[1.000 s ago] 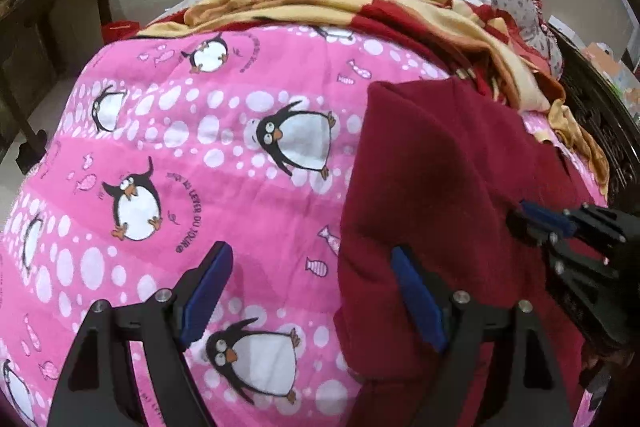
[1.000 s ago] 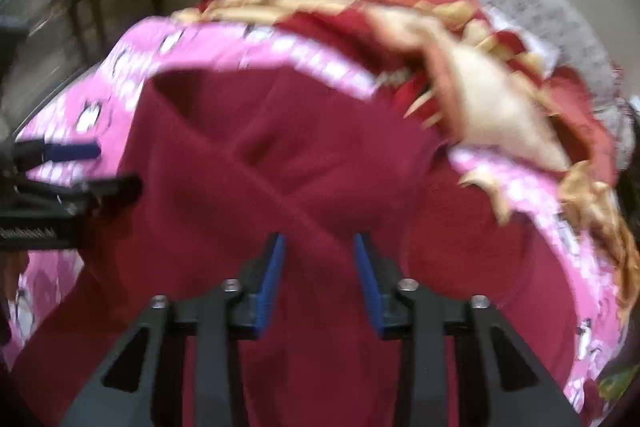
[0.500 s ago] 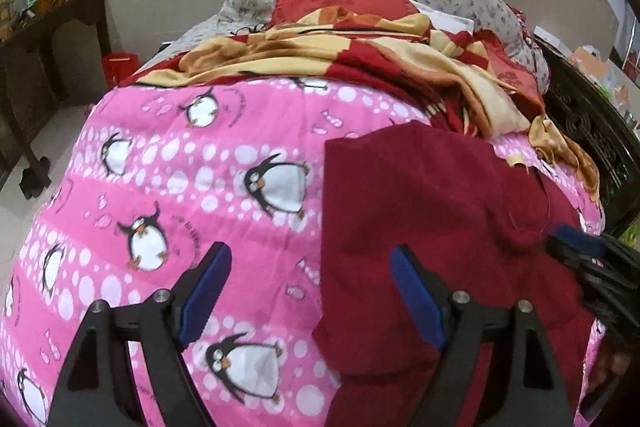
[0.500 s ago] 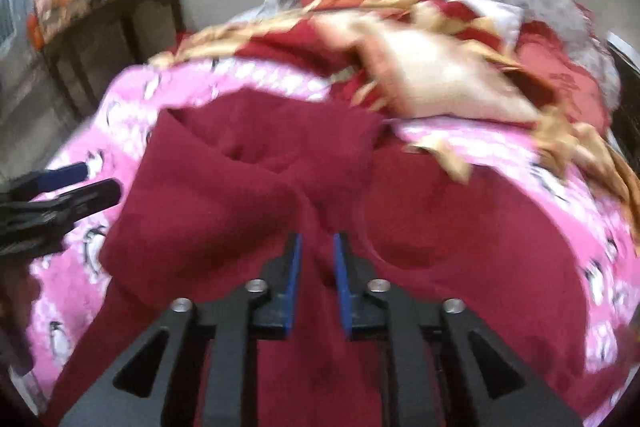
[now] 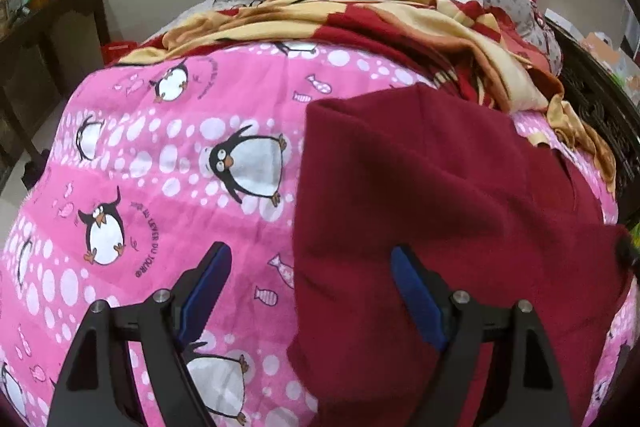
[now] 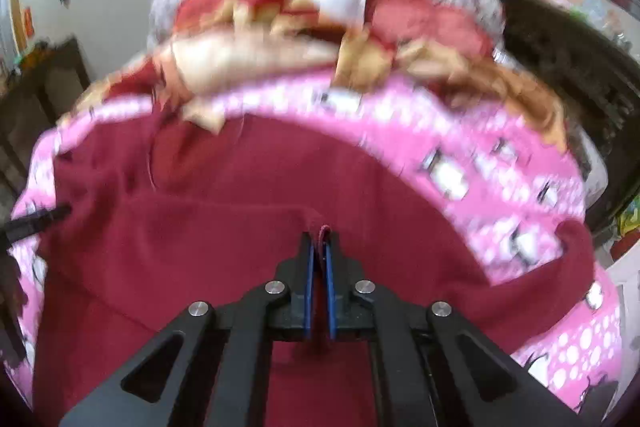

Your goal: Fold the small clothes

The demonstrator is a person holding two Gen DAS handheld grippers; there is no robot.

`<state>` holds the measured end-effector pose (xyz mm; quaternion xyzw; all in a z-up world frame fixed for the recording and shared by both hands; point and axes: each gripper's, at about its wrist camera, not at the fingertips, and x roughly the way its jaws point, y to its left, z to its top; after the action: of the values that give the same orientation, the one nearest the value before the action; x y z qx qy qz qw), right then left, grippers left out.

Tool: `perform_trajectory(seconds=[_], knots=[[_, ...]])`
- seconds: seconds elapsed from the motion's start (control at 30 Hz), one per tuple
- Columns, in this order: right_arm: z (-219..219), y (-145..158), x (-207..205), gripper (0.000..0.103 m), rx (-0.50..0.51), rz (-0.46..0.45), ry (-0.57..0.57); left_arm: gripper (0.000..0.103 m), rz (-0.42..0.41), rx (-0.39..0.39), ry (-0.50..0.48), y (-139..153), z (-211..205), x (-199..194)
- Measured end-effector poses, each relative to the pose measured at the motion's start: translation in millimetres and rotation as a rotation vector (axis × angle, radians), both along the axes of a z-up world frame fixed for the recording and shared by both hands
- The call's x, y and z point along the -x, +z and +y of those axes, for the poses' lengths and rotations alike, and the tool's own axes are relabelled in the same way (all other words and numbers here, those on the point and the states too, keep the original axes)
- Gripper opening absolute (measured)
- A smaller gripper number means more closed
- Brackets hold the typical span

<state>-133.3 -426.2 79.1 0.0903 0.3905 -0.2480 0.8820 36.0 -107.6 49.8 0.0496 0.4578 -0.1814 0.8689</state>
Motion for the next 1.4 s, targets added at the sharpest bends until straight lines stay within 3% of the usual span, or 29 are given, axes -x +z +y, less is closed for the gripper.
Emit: perform_trajectory(seconds=[0.17, 0.33, 0.43, 0.53, 0.7, 0.8, 1.1, 1.27, 1.4], knots=[[-14, -23, -5, 0.009, -0.025, 0.095, -0.032, 0.086, 0.018, -0.026, -0.009, -8, -8, 2], [-4, 9, 19, 0.026, 0.007, -0.011, -0.055, 0.085, -0.039, -0.01, -0.003, 11, -2, 8], [-1, 17, 14, 0.026, -0.065, -0.063, 0.004, 0.086, -0.065, 0.011, 0.004, 20, -5, 4], [4, 4, -6, 0.026, -0.143, -0.037, 0.067, 0.086, -0.053, -0.007, 0.013, 15, -13, -8], [1, -26, -41, 0.026, -0.063, 0.057, 0.048, 0.087, 0.011, -0.036, 0.031, -4, -19, -32], [3, -23, -47, 0.026, -0.022, 0.07, 0.051, 0.087, 0.01, -0.039, 0.032, -4, -19, -33], [20, -6, -14, 0.027, -0.052, 0.061, 0.085, 0.087, -0.024, -0.072, 0.017, 11, -16, -17], [32, -17, 5, 0.027, -0.05, 0.092, 0.104, 0.087, -0.036, -0.067, 0.015, 18, -10, -4], [24, -44, 13, 0.027, -0.077, 0.17, 0.071, 0.087, -0.027, -0.055, 0.01, 19, -2, 12]])
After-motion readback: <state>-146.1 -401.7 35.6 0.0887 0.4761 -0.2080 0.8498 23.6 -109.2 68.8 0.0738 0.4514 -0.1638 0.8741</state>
